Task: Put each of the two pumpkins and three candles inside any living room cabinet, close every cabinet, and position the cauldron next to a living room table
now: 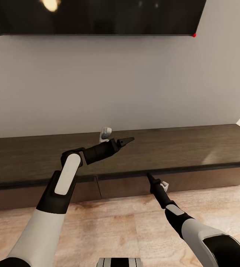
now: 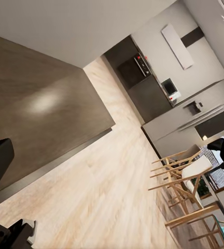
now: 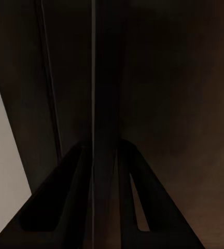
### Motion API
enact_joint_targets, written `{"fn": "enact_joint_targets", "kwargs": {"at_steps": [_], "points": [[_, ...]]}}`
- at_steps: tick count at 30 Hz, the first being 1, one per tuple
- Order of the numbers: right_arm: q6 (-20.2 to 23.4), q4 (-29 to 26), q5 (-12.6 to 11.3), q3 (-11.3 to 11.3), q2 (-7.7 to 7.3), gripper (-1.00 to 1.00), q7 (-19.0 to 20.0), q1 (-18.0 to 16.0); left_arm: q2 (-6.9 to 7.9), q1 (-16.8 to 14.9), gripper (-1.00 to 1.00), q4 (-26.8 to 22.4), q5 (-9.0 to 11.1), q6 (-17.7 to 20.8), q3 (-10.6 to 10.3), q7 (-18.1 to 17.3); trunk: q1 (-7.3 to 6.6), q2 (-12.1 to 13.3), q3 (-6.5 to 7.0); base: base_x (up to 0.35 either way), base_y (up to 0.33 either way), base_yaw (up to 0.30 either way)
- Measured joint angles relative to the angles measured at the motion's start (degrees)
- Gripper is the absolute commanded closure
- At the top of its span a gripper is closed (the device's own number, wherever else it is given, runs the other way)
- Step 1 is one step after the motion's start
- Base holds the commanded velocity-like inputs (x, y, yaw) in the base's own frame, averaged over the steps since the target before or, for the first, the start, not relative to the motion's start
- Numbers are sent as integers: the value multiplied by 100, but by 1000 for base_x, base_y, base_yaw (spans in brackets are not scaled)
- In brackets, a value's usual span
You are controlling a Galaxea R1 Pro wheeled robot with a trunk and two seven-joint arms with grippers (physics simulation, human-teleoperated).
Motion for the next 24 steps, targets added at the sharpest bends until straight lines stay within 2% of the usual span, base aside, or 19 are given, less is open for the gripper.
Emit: {"fn": "enact_joint_targets", "kwargs": {"at_steps": [14, 16, 18, 24], "points": [[2, 0, -3, -3, 1, 100, -1, 0, 0, 0, -100, 0, -3, 0, 0, 9, 0, 0, 0, -2, 0, 0], [1, 0, -2, -6, 6, 100, -91, -41, 0, 0, -100, 0, -2, 0, 0, 9, 1, 0, 0, -163, 0, 0], [-9, -124, -2, -36, 7, 100, -346, -65, -1, 0, -100, 3, -3, -1, -1, 6, 3, 1, 2, -237, 0, 0], [0, -112, -15, -71, 7, 100, -336, -64, -1, 0, -100, 2, 0, -1, -1, 7, 0, 0, 2, -78, 0, 0]]}}
